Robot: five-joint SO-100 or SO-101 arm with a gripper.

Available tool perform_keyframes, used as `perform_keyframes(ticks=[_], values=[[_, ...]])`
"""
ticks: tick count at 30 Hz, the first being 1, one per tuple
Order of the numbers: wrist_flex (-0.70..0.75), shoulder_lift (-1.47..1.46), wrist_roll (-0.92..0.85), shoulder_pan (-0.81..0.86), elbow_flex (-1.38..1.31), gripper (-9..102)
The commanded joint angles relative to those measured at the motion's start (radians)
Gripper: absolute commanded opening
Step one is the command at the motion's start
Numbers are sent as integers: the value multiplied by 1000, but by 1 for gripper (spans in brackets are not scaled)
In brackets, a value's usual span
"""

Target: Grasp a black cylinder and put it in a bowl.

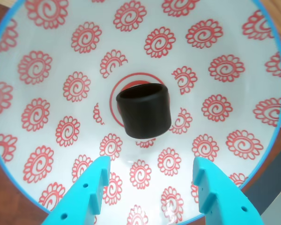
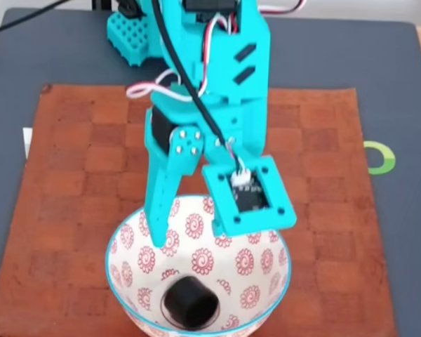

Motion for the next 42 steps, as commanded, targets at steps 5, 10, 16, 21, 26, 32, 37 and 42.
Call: perform_keyframes(ticks=[5, 10, 16, 21, 26, 32, 37, 42], values=[[21, 23, 67, 25, -38, 22], [32, 26, 120, 23, -38, 22], [32, 67, 110, 18, -32, 10], [38, 170, 106, 23, -15, 1], [38, 278, 91, 25, 138, 0], [34, 448, 101, 25, 390, 0], [32, 604, 133, 25, 588, 0], [15, 785, 160, 43, 796, 0]])
